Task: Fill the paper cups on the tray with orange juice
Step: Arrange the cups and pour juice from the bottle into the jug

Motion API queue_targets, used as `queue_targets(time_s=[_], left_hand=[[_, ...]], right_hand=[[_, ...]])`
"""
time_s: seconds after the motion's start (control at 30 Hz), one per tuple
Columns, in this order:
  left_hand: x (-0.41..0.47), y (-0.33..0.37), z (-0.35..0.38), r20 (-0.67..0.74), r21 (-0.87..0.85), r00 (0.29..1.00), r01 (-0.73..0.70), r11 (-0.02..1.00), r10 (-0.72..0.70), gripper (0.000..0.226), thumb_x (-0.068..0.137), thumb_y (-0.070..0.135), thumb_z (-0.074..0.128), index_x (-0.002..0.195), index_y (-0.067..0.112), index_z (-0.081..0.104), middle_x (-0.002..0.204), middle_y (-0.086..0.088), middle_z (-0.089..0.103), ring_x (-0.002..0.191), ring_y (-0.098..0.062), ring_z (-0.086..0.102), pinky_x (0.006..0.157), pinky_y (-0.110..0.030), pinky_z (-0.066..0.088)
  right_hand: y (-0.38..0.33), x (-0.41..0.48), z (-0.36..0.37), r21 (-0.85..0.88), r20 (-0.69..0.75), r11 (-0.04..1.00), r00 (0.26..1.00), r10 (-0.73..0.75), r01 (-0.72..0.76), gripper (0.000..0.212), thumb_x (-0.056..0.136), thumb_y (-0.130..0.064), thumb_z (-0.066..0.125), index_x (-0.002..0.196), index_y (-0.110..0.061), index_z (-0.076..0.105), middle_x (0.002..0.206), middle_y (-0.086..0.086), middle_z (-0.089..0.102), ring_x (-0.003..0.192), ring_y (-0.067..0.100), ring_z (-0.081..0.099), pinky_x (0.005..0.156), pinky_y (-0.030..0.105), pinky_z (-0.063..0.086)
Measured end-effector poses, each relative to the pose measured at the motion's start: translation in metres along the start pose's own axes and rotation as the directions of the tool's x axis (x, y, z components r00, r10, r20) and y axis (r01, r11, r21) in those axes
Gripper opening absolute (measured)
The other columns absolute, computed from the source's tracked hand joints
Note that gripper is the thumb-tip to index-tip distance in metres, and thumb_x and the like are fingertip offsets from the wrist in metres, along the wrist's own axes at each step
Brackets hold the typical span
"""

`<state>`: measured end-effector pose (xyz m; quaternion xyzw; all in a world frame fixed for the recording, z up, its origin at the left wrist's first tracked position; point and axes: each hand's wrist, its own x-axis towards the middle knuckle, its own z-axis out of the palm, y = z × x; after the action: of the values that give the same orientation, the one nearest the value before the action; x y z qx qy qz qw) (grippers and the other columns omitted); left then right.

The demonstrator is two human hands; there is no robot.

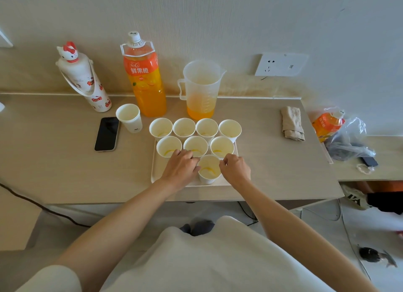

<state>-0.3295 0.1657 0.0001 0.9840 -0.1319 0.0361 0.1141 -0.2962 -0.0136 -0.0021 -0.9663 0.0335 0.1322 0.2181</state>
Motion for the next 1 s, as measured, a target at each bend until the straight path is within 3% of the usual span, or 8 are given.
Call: queue_targets(time_s=[0.13,0.3,0.4,0.77,1.0], left_hand=[[0.0015,0.0004,0.0002,-0.009,-0.004,1.000,-0.009,1.000,0.009,0.018,0.075,0.021,0.079,0.087,0.008,0.076,0.069,-0.006,0.060,0.068,-0.028,0.059,0.068,-0.035,0.043],[0.0020,-0.0017,0.0011,-0.019,0.002,1.000,-0.010,1.000,0.011,0.016,0.072,0.022,0.081,0.079,0.009,0.075,0.066,-0.004,0.059,0.065,-0.026,0.058,0.066,-0.033,0.042],[0.0019,-0.0012,0.0015,-0.025,-0.004,1.000,-0.011,1.000,0.011,0.015,0.074,0.022,0.080,0.080,0.008,0.075,0.067,-0.004,0.059,0.067,-0.026,0.058,0.068,-0.034,0.043],[0.0030,-0.0035,0.0043,-0.062,-0.011,0.997,-0.040,0.999,0.039,0.016,0.074,0.021,0.080,0.082,0.009,0.075,0.068,-0.003,0.060,0.067,-0.025,0.059,0.067,-0.035,0.044],[0.0095,-0.0039,0.0037,-0.106,-0.014,0.993,-0.050,0.999,0.048,0.018,0.077,0.021,0.078,0.066,0.012,0.067,0.063,0.001,0.055,0.062,-0.021,0.054,0.064,-0.032,0.041]], right_hand=[[-0.0003,-0.0003,0.0001,0.011,-0.001,1.000,1.000,0.004,-0.004,0.024,0.095,-0.020,0.045,0.091,-0.004,0.062,0.084,0.008,0.060,0.069,0.025,0.053,0.063,0.031,0.046],[-0.0009,-0.0011,0.0005,0.017,0.015,1.000,1.000,-0.003,0.003,0.022,0.094,-0.018,0.043,0.080,-0.006,0.055,0.076,0.005,0.055,0.066,0.024,0.049,0.057,0.027,0.039],[-0.0007,-0.0009,0.0010,0.024,0.026,1.000,1.000,-0.004,0.004,0.022,0.094,-0.017,0.042,0.075,-0.009,0.049,0.075,0.005,0.053,0.065,0.023,0.046,0.055,0.027,0.036],[0.0019,-0.0009,0.0013,0.027,0.055,1.000,0.998,-0.001,0.000,0.021,0.094,-0.019,0.043,0.080,-0.008,0.053,0.078,0.005,0.054,0.066,0.023,0.049,0.057,0.027,0.039],[0.0025,-0.0004,-0.0045,0.040,-0.009,0.999,0.999,0.031,-0.031,0.034,0.095,-0.024,0.044,0.063,-0.012,0.040,0.062,0.001,0.044,0.058,0.020,0.041,0.053,0.026,0.034]])
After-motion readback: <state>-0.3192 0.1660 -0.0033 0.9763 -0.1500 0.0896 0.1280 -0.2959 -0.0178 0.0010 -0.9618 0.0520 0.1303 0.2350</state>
